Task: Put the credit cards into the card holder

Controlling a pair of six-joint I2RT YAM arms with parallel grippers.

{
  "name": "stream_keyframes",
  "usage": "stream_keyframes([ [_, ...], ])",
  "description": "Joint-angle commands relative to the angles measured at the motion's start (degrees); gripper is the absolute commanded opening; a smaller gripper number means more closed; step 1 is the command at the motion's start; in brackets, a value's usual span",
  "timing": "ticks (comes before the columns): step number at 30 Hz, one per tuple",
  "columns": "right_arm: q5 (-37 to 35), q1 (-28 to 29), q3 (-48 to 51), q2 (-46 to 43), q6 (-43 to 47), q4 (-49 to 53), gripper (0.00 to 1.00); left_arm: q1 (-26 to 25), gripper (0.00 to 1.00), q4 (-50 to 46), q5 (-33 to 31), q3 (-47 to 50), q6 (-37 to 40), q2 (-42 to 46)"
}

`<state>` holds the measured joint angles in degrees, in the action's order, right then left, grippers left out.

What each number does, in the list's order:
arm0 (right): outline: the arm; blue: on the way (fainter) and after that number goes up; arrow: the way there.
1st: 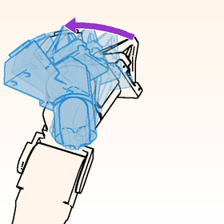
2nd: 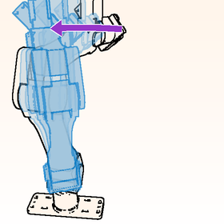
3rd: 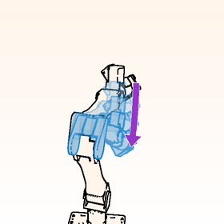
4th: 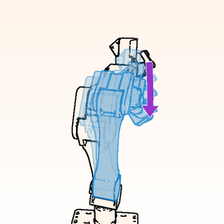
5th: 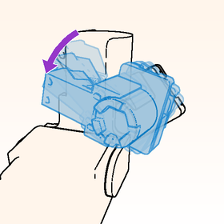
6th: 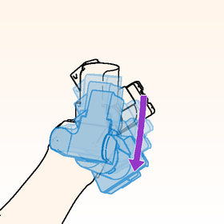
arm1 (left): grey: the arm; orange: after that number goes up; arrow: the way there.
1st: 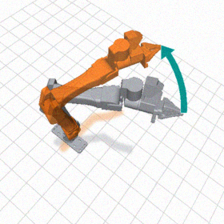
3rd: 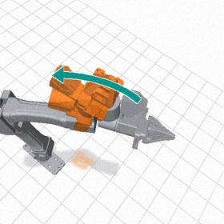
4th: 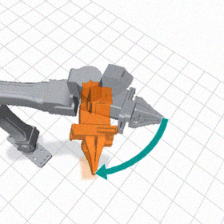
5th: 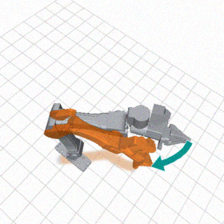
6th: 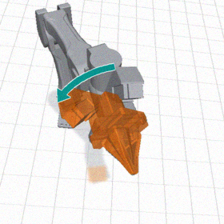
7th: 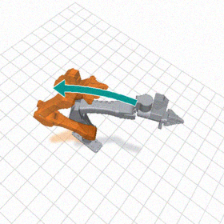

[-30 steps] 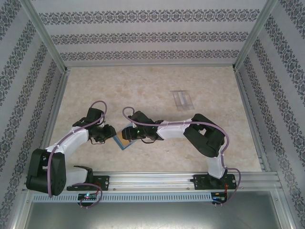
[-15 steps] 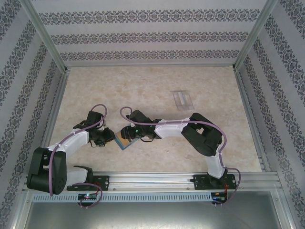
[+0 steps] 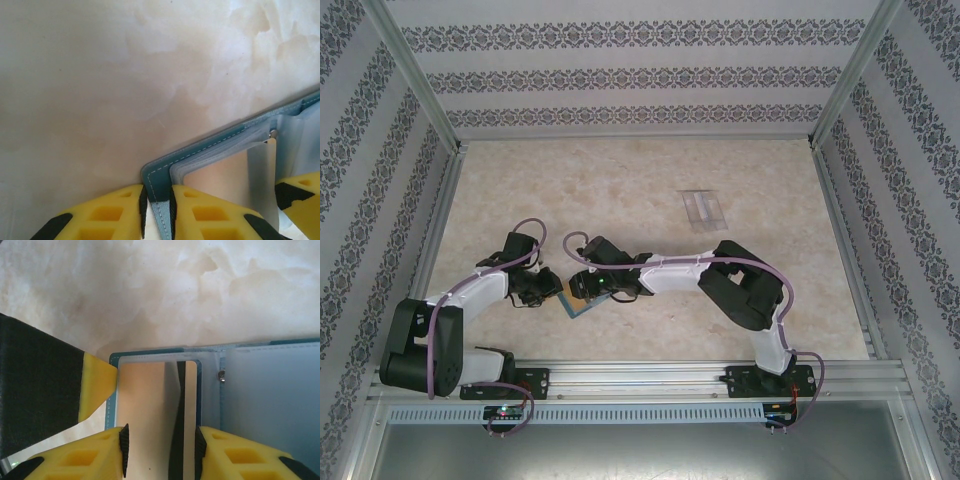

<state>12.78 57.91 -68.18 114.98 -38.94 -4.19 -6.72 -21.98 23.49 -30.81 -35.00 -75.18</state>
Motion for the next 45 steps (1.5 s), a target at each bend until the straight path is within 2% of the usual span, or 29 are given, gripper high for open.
stream_keyframes([
  [1,-0.1,1.4,-1.4,1.1,1.5,0.0,0.39,0.1,0.23,2.6,1.3,0.1,-0.3,-0.6],
  [5,0.0,2.1,-2.2,1.4,2.4,0.7,0.38,0.1,0.24,2.5,1.3,-0.1,-0.7,0.2],
  [11,-1.4,2.2,-2.1,1.0,2.8,1.5,0.39,0.2,0.35,1.1,0.5,-0.7,-0.7,2.8],
  [23,-4.8,2.0,0.7,-6.3,3.1,3.5,0.44,0.4,0.51,-3.2,-1.0,-1.5,0.9,6.6],
  [31,-9.5,-0.8,4.3,-13.6,6.0,8.1,0.49,0.5,0.52,-3.4,0.7,-0.7,1.3,6.6],
  [36,-10.9,-4.7,6.3,-14.8,9.0,11.8,0.55,0.5,0.54,-5.2,5.9,-0.1,1.6,7.5],
  [40,-11.4,-5.5,5.2,-13.5,11.8,14.8,0.57,0.5,0.56,-6.2,5.5,1.1,1.1,10.1],
  [45,-18.8,-5.9,5.4,-15.3,13.0,17.3,0.59,0.5,0.56,-5.9,5.6,2.0,0.1,11.9],
])
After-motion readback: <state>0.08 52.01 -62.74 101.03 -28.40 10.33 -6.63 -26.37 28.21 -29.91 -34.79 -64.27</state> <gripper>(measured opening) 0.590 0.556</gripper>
